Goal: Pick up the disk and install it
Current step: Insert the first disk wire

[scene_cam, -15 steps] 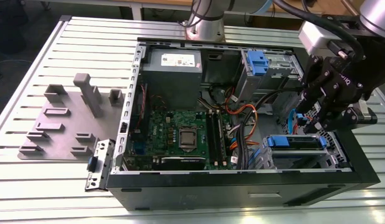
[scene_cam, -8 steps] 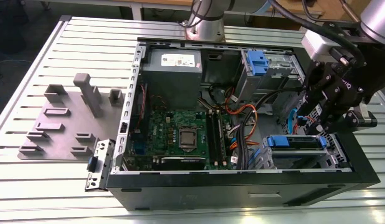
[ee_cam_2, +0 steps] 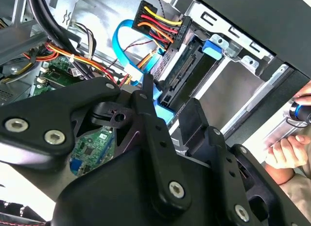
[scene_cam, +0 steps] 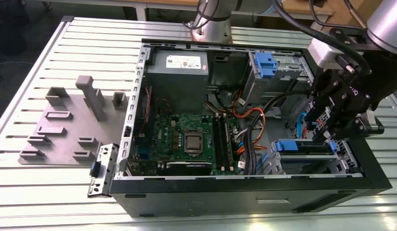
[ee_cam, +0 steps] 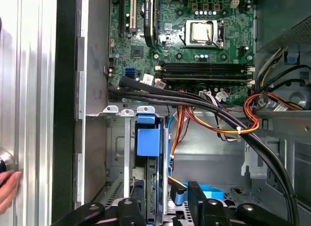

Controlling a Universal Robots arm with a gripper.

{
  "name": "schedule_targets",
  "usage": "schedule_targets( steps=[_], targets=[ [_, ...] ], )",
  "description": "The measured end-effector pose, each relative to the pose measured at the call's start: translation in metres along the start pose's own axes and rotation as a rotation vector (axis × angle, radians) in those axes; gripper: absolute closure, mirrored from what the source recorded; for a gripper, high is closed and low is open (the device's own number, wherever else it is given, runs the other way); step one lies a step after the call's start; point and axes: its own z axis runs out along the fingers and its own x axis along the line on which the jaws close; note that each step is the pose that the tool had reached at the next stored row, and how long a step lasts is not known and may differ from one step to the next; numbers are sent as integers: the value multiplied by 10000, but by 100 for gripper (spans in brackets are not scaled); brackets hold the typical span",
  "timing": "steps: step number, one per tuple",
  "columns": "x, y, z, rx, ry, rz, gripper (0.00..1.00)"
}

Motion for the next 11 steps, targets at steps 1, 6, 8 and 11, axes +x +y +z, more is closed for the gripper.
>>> schedule_targets(
  steps=[1,6,8,11],
  targets=[
    [0,0,1,0,-2,0,52],
    [0,0,3,0,-3,0,60],
    [0,0,4,0,-3,0,66],
    [0,0,5,0,-3,0,83]
  ],
)
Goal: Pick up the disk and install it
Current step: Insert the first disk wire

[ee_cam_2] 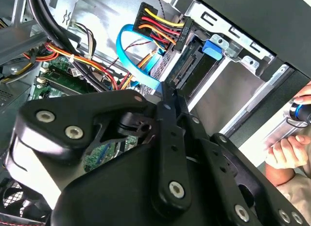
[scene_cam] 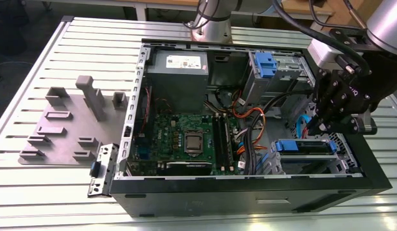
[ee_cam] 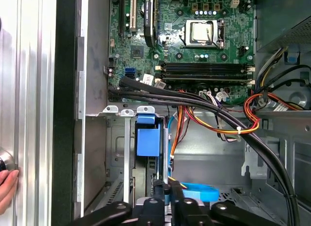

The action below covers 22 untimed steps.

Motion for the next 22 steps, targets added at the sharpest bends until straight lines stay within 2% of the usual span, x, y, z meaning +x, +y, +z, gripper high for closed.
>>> schedule_targets(
  steps=[6,11,14,22],
  targets=[
    [1,0,3,0,-1,0,84],
    [43,-1,12,0,-6,0,84],
    [48,-2,51,0,-5,0,84],
    [63,-3,107,0,-4,0,84]
  ],
)
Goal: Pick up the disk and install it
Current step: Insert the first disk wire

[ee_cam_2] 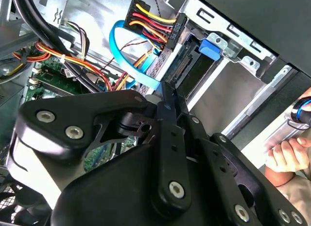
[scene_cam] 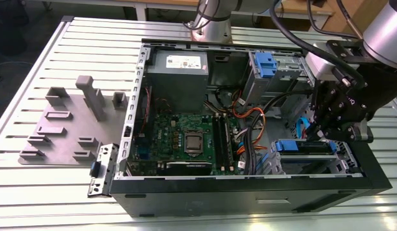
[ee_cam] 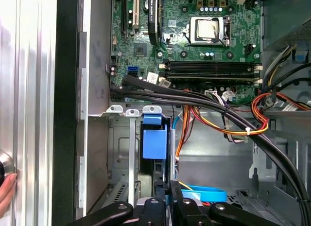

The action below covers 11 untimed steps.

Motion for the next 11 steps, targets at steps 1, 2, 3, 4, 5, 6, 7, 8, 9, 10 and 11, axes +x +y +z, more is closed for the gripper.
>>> schedule_targets(
  steps=[1,2,3,4,5,6,7,8,9,10,11],
  targets=[
    [0,0,0,0,2,0,84],
    [0,0,3,0,1,0,84],
    [0,0,9,0,-3,0,84],
    [1,0,17,0,-6,0,84],
    [1,0,23,0,-3,0,84],
    [0,-1,28,0,-1,0,84],
    [0,-1,30,0,0,0,84],
    [0,-1,32,0,1,0,84],
    [0,-1,34,0,0,0,84],
    [2,-1,39,0,-1,0,84],
    [4,-1,40,0,-2,0,84]
  ],
)
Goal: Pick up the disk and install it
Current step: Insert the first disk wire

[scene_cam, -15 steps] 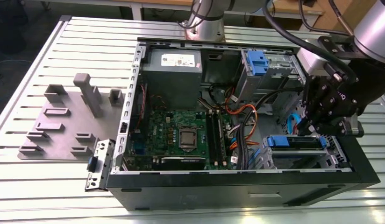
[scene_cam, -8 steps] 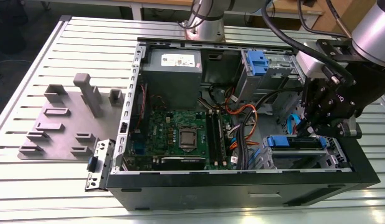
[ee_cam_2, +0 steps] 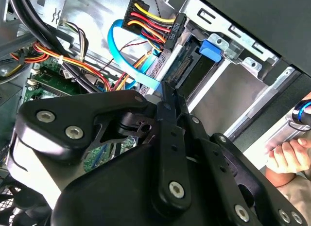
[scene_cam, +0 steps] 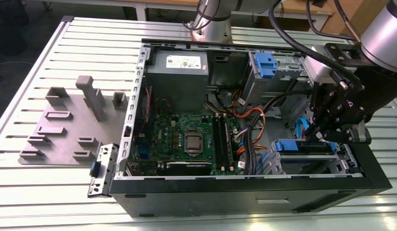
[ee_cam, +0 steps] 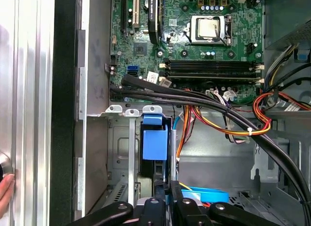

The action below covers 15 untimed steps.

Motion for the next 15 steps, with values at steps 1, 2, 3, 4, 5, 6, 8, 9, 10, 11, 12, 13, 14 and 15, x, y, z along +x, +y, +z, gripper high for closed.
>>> schedule_targets(
  steps=[1,2,3,4,5,6,8,9,10,11,12,13,14,15],
  targets=[
    [0,0,0,0,-1,0,84],
    [1,0,-1,0,0,0,84],
    [5,0,-1,0,0,0,84],
    [9,0,-1,0,0,0,84],
    [10,0,-1,0,0,0,84],
    [12,0,-1,0,0,0,84],
    [15,0,0,0,-1,0,84],
    [17,0,3,0,-3,0,84],
    [17,0,6,0,-1,0,84],
    [17,0,7,0,1,0,84],
    [17,0,11,0,0,0,84],
    [17,0,18,0,0,0,84],
    [17,-1,19,0,0,0,84],
    [17,-1,21,0,0,0,84]
  ],
)
